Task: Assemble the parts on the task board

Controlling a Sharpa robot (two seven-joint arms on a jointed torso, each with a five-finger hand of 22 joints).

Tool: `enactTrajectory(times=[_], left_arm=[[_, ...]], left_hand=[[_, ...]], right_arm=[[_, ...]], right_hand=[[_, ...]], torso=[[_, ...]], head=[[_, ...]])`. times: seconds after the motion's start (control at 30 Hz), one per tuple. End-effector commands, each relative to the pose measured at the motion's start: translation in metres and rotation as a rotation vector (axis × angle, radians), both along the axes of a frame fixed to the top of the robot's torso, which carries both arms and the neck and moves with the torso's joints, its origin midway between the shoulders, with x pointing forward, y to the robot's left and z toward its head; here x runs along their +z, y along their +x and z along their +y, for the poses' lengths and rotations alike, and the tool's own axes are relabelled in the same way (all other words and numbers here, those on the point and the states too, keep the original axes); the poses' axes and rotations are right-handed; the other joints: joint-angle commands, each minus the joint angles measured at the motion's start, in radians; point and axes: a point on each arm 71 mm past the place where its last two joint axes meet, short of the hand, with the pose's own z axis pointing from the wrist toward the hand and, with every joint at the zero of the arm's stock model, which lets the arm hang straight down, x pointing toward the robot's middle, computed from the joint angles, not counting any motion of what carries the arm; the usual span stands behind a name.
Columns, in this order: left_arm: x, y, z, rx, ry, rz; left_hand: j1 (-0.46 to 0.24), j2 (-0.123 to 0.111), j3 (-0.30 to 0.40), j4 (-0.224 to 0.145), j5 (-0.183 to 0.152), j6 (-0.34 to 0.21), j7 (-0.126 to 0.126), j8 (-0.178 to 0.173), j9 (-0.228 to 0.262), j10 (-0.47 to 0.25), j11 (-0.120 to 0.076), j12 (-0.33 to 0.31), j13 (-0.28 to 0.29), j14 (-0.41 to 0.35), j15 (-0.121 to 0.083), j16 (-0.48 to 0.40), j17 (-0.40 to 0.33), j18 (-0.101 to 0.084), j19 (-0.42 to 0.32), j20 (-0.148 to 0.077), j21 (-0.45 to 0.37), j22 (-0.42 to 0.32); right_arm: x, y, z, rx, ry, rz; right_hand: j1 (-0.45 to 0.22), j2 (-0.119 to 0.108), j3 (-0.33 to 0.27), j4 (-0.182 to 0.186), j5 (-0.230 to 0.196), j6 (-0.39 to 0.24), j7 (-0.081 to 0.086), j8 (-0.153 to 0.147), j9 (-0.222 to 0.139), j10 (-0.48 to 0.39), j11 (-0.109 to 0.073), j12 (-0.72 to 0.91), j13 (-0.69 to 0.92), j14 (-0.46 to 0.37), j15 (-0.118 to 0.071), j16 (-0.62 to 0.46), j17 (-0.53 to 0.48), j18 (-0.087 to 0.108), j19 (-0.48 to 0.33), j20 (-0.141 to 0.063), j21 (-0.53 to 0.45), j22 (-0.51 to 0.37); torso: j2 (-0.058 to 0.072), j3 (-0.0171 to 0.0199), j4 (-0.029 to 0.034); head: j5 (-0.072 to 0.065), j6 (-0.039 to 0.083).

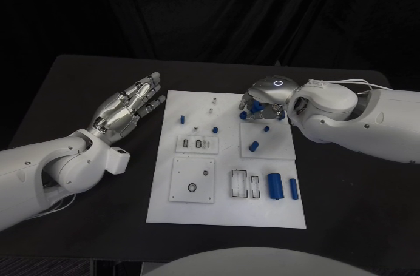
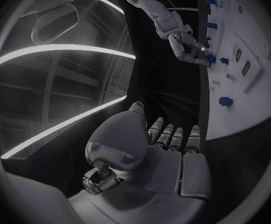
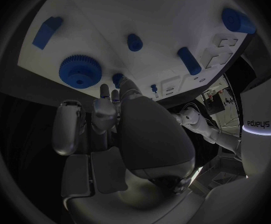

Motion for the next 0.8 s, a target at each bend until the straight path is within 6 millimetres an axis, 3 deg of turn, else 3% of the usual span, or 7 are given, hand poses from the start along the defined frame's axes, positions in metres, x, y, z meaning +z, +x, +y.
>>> enactTrajectory(times=[0.03, 0.27, 0.5, 0.6, 0.67, 0.8], left_arm=[[0.008, -0.001, -0.001, -0.012, -0.067, -0.084], [0.008, -0.001, 0.000, -0.012, -0.066, -0.083], [0.007, 0.000, 0.001, -0.010, -0.064, -0.082], [0.007, 0.001, 0.001, -0.011, -0.063, -0.081], [0.007, 0.001, 0.001, -0.011, -0.063, -0.080], [0.007, 0.001, 0.002, -0.010, -0.061, -0.079]], left_hand=[[0.013, 0.001, 0.006, 0.001, 0.004, 0.003, 0.006, 0.005, 0.002, 0.000, 0.010, 0.004, 0.002, 0.000, 0.005, -0.004, -0.002, 0.019, -0.006, 0.001, -0.003, -0.001], [0.014, 0.001, 0.008, 0.001, 0.005, 0.006, 0.009, 0.006, 0.002, 0.002, 0.011, 0.005, 0.002, 0.000, 0.007, -0.003, -0.001, 0.019, -0.005, 0.001, -0.002, -0.001], [0.016, 0.001, 0.011, 0.001, 0.006, 0.010, 0.016, 0.007, 0.003, 0.006, 0.012, 0.006, 0.003, 0.001, 0.010, -0.003, -0.001, 0.019, -0.005, 0.003, -0.001, 0.000], [0.017, 0.001, 0.012, 0.001, 0.007, 0.010, 0.019, 0.007, 0.003, 0.006, 0.012, 0.006, 0.003, 0.001, 0.011, -0.003, -0.001, 0.020, -0.004, 0.004, -0.001, 0.000], [0.020, 0.001, 0.015, 0.000, 0.011, 0.013, 0.026, 0.007, 0.003, 0.007, 0.011, 0.006, 0.003, 0.002, 0.013, -0.003, -0.001, 0.020, -0.004, 0.005, -0.001, 0.000], [0.027, 0.001, 0.021, -0.002, 0.021, 0.017, 0.034, 0.008, 0.004, 0.007, 0.010, 0.005, 0.003, 0.002, 0.014, -0.002, 0.000, 0.020, -0.004, 0.007, -0.001, 0.000]], right_arm=[[-0.002, 0.000, 0.002, 0.015, 0.011, -0.016], [-0.008, 0.002, 0.008, 0.032, 0.026, -0.023], [-0.012, 0.002, 0.011, 0.049, 0.042, -0.029], [-0.012, 0.001, 0.011, 0.055, 0.051, -0.036], [-0.011, 0.001, 0.011, 0.059, 0.064, -0.047], [-0.005, 0.000, 0.010, 0.065, 0.103, -0.090]], right_hand=[[0.004, -0.010, 0.017, -0.002, 0.018, 0.011, -0.003, -0.006, 0.002, 0.012, 0.002, -0.008, 0.001, 0.001, 0.007, 0.003, 0.000, -0.007, -0.001, 0.006, 0.006, 0.002], [0.022, -0.015, 0.060, -0.003, 0.033, 0.042, -0.006, -0.003, 0.010, 0.046, -0.003, -0.006, 0.004, 0.001, 0.007, 0.005, 0.007, -0.007, -0.002, 0.006, 0.006, 0.007], [0.007, -0.019, 0.103, -0.003, 0.013, 0.125, -0.003, 0.027, 0.041, 0.101, -0.017, 0.006, 0.011, -0.001, 0.007, 0.001, 0.005, -0.006, -0.004, 0.006, 0.006, 0.010], [0.013, -0.015, 0.120, -0.014, 0.012, 0.174, 0.003, 0.052, 0.062, 0.128, -0.027, 0.015, 0.015, -0.001, 0.001, -0.001, 0.003, -0.006, -0.004, 0.002, 0.006, 0.012], [0.021, -0.011, 0.133, -0.033, 0.009, 0.228, 0.016, 0.085, 0.090, 0.161, -0.038, 0.025, 0.020, -0.002, -0.001, -0.004, 0.002, -0.007, -0.005, -0.001, 0.005, 0.014], [0.031, -0.010, 0.147, -0.050, 0.009, 0.237, 0.026, 0.093, 0.108, 0.186, -0.046, 0.030, 0.022, -0.001, -0.003, -0.003, 0.008, -0.007, -0.005, -0.003, 0.006, 0.018]], torso=[[0.000, -0.0004, 0.0010], [0.000, -0.0011, -0.0011], [0.000, -0.0004, 0.0000], [0.000, -0.0005, 0.0011], [0.001, -0.0005, 0.0009], [0.001, -0.0015, -0.0003]], head=[[0.000, 0.000], [0.004, -0.001], [0.003, -0.004], [0.003, -0.004], [0.004, -0.004], [0.008, -0.005]])
